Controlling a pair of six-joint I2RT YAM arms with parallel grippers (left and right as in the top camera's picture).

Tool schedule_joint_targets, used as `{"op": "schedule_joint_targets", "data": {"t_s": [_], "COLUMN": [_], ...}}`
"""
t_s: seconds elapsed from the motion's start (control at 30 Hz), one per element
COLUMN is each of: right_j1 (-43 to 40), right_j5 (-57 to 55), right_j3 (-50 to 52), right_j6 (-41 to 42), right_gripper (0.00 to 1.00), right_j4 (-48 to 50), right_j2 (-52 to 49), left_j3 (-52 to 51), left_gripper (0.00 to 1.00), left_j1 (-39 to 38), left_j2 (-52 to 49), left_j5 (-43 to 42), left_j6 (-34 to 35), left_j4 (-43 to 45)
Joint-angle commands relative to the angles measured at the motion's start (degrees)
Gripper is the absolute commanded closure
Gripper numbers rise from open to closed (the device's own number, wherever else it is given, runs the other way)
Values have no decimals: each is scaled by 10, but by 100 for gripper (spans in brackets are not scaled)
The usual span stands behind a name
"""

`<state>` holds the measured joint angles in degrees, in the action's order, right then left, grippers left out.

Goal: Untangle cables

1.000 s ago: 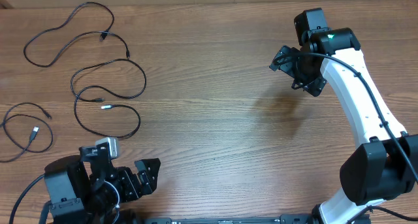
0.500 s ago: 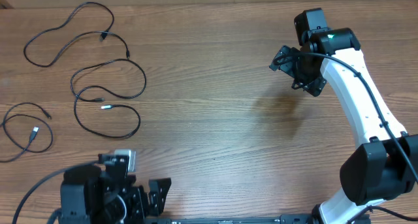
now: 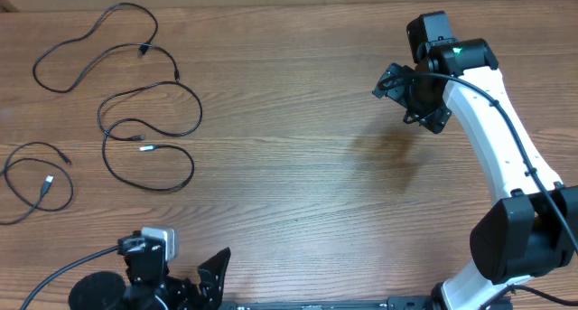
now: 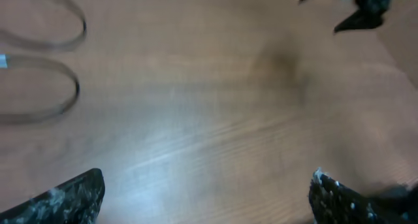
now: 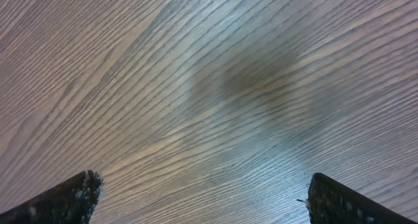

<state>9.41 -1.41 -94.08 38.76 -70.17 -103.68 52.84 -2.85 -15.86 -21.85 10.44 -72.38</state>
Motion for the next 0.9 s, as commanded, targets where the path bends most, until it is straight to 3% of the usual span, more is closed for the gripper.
{"op": "schedule_joint_targets", "data": {"t_s": [0.0,0.13,0.47,0.87], "right_j1": [-2,-2,-2,-2], "right_j5": [1,1,1,1], "right_j3": [1,1,1,1], "right_j6": [-2,-2,-2,-2], "right_gripper": [0,0,0,0], "right_j4": [1,1,1,1], "right_j2": [0,0,0,0], "left_j3": [-39,-133,-360,-446], "left_gripper": [0,0,1,0], "left_j1": [5,5,5,7], "left_j2": [22,52,121,157], "left_j5": [-2,-2,0,93], "left_j6": [-71,-131,-133,-135], "left_j4": [70,216,535,638]}}
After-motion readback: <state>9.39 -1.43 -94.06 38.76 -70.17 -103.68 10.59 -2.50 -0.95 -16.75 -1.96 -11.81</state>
